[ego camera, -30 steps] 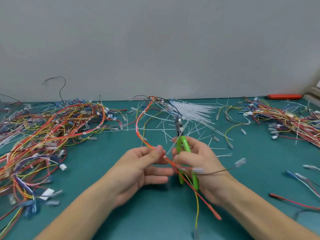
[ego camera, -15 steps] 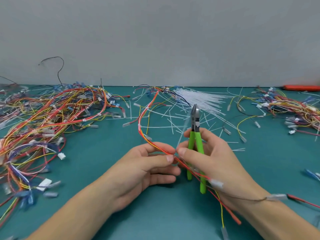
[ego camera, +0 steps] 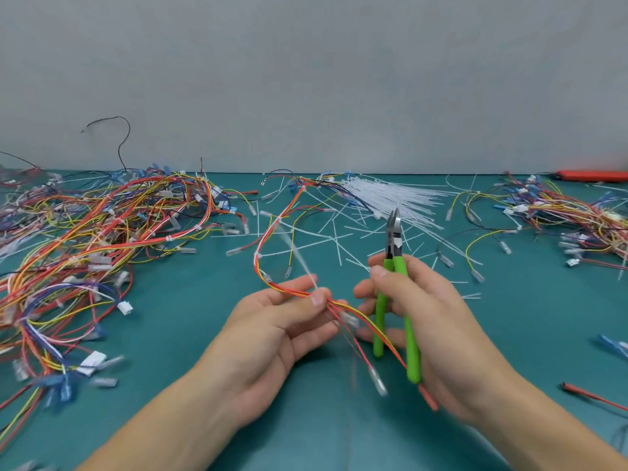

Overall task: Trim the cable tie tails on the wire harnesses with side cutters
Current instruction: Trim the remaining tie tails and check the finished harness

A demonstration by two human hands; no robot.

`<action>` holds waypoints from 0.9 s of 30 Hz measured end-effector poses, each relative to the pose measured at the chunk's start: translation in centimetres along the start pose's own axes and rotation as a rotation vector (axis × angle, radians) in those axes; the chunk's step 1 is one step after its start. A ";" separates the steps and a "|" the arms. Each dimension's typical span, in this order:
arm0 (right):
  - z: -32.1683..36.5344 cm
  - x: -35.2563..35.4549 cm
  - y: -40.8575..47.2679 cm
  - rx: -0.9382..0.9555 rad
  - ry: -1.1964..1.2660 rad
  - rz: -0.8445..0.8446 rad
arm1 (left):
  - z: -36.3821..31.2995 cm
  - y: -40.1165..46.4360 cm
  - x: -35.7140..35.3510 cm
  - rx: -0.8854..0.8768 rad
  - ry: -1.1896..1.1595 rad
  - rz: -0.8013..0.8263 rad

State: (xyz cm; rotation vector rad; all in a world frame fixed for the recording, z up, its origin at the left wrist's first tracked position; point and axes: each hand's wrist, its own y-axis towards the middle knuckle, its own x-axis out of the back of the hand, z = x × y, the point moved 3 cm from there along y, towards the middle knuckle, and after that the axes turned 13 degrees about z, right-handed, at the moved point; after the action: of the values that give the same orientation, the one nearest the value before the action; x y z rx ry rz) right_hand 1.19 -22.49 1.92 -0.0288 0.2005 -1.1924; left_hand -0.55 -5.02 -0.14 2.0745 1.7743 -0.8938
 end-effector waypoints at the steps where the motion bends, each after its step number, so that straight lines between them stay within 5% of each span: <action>1: 0.0 0.3 0.0 -0.053 0.045 0.033 | -0.3 0.1 0.1 -0.028 -0.004 -0.016; 8: -0.5 0.8 -0.1 -0.315 0.309 0.398 | -2.7 0.3 1.6 -0.131 -0.196 -0.096; 11: -0.7 0.8 -0.2 -0.257 0.081 0.340 | -3.3 0.1 1.7 -0.190 -0.161 -0.140; 14: 0.3 0.7 -0.9 -0.115 -0.325 0.242 | -3.7 -0.2 1.7 -0.294 0.149 -0.211; 19: 0.8 -0.1 -1.5 0.015 -0.645 0.299 | -4.4 -0.8 1.4 -0.448 0.360 -0.277; 27: -0.1 -1.3 -1.6 0.075 -0.564 0.383 | -4.4 -0.9 1.1 -0.373 0.270 -0.194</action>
State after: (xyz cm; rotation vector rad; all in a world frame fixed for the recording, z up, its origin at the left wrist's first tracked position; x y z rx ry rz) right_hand -0.76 -21.89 2.24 -0.2471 -0.3241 -0.7705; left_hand -0.10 -1.50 2.77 1.8702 2.1155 -0.2960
